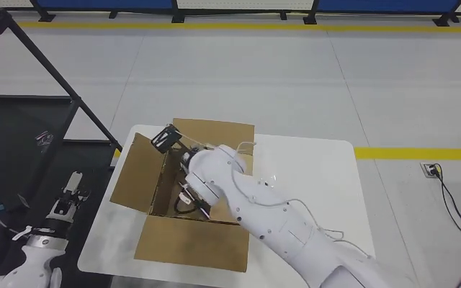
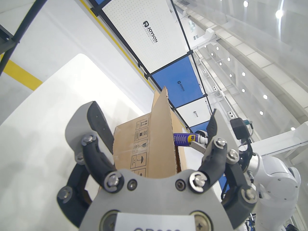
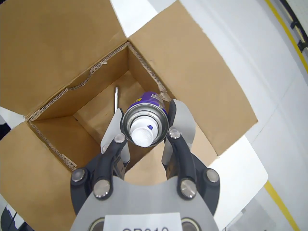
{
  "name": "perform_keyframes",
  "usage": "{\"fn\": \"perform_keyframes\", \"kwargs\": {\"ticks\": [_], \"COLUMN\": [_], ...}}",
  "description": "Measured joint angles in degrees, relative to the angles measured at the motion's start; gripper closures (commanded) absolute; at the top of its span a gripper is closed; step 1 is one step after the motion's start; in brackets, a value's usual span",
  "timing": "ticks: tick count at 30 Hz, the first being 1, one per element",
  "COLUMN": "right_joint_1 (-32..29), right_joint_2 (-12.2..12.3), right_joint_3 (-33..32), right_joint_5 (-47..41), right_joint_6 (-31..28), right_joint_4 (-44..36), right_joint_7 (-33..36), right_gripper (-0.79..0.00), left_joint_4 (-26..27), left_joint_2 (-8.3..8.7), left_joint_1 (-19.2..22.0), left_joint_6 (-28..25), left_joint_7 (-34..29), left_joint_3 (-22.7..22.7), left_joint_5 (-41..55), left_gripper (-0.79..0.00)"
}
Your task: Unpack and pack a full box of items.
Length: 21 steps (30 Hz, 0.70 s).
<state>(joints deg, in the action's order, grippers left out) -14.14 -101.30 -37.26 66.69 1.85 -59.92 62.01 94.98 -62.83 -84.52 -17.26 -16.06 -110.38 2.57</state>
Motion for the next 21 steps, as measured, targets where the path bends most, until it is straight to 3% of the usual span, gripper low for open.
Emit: {"fn": "perform_keyframes", "kwargs": {"ticks": [5, 14, 17, 21], "right_joint_1": [4.5, 7.0, 6.9, 6.6], "right_joint_2": [-4.7, -11.8, -13.6, -14.2], "right_joint_3": [4.5, 8.8, 9.3, 9.6], "right_joint_5": [-5.7, -10.0, -10.9, -12.2], "right_joint_6": [-1.7, -1.2, -0.9, -0.7], "right_joint_4": [12.7, 30.3, 34.5, 37.4], "right_joint_7": [-2.7, -8.1, -10.0, -12.8], "right_gripper": [0.000, 0.000, 0.000, 0.000], "left_joint_4": [0.1, 0.1, 0.0, 0.0], "left_joint_2": [0.05, 0.17, 0.15, 0.12], "left_joint_1": [0.2, 1.0, 1.0, 1.0], "left_joint_6": [0.2, 0.5, 0.5, 0.5], "left_joint_7": [-0.7, -1.9, -1.9, -1.8], "left_joint_3": [-0.5, -0.5, -0.3, -0.1], "left_joint_5": [0.3, 0.0, -0.1, -0.3], "left_gripper": [-0.785, -0.785, -0.785, -0.785]}}
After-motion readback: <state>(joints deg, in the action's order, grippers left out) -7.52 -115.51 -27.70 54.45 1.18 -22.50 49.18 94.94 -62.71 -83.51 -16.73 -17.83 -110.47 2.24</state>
